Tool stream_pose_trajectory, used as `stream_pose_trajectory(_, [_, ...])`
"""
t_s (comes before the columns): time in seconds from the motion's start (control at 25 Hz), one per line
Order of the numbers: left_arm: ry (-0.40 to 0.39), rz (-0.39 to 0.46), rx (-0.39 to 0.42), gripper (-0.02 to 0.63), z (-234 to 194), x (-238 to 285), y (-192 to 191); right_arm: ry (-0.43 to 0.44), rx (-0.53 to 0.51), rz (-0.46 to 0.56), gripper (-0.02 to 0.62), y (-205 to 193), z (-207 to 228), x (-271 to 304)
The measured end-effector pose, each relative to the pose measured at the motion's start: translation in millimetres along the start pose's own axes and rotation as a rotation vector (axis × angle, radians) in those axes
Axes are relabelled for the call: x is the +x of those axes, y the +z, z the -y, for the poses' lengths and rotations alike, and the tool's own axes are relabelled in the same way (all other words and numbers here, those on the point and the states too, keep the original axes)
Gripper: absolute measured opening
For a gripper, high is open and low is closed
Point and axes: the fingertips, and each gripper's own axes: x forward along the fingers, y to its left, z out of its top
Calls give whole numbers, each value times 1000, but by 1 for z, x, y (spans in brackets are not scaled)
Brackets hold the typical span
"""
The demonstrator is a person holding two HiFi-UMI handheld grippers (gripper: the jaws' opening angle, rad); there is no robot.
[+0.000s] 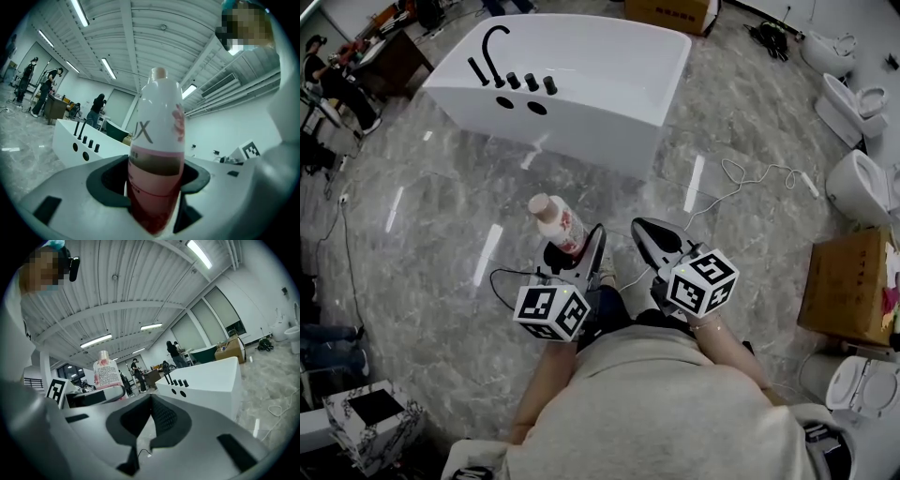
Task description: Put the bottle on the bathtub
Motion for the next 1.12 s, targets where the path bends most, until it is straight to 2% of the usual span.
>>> stream_pose_trajectory(0.24, [-17,6,-8,281,-64,63,43,-13,11,-11,-2,34,35,87])
stream_pose_trajectory(0.4, [-36,-21,15,281,-104,101,62,-14,-30,-18,-2,57,49,135])
stream_pose_trajectory(0.64, [-63,-21,44,281,-151,142,91,-52,1,-18,-2,81,74,195])
stream_pose_trajectory(0.92, [-29,-30,11,281,-188,170,95,-41,21,-45,-2,85,91,233])
stream_pose_trajectory(1.12, [-11,-40,-3,281,-203,200,99,-20,22,-41,-2,103,112,264])
